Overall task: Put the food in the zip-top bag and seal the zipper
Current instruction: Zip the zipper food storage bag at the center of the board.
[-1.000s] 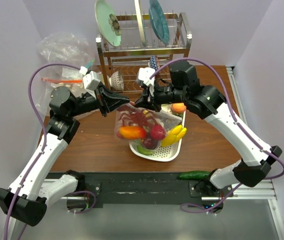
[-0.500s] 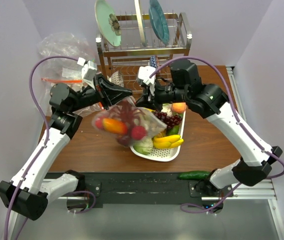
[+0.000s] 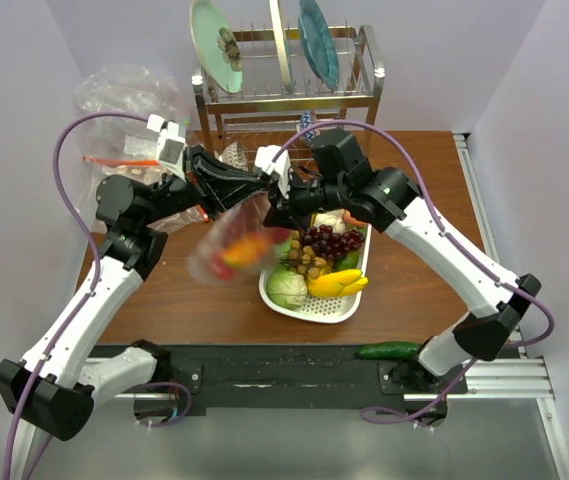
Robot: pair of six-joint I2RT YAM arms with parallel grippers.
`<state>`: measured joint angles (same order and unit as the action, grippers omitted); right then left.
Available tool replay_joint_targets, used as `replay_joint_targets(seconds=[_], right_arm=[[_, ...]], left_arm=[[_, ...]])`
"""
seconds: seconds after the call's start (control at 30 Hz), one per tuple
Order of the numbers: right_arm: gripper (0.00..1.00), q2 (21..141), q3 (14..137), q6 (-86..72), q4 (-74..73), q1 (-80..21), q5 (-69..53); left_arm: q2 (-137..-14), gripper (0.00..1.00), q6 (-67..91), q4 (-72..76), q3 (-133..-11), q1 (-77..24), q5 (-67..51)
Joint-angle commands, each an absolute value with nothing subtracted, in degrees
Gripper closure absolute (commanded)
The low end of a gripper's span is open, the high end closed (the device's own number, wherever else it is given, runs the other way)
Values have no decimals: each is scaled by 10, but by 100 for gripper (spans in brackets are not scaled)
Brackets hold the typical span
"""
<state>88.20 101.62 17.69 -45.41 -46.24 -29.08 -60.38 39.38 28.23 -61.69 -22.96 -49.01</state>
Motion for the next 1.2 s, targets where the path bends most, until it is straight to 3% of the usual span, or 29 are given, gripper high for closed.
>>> replay_joint_targets(seconds=[0.0,0.23,0.3,0.37,0.5,0.7,0.97,1.17], right_arm=[[100,827,990,153,-411,-465,-261],[100,734,941,112,-353,-447,-226],[89,712,923,107,-343,-444,-202],[67,699,896,112,-332,-437,-195],[52,678,857,130,-313,-416,-206],[50,673,797,134,-232,-408,-275],[49,684,797,148,-183,-405,-269],[53,672,789,144,-161,-403,-307]], left_arm=[[-582,100,366,314,-657,-239,-470],[-588,100,381,333,-637,-240,-467],[-595,100,384,341,-631,-245,-471],[-602,100,388,348,-633,-248,-480],[-616,100,393,347,-655,-249,-493],[-620,100,394,330,-698,-249,-517],[-616,100,384,309,-715,-249,-532],[-616,100,384,306,-720,-249,-548]])
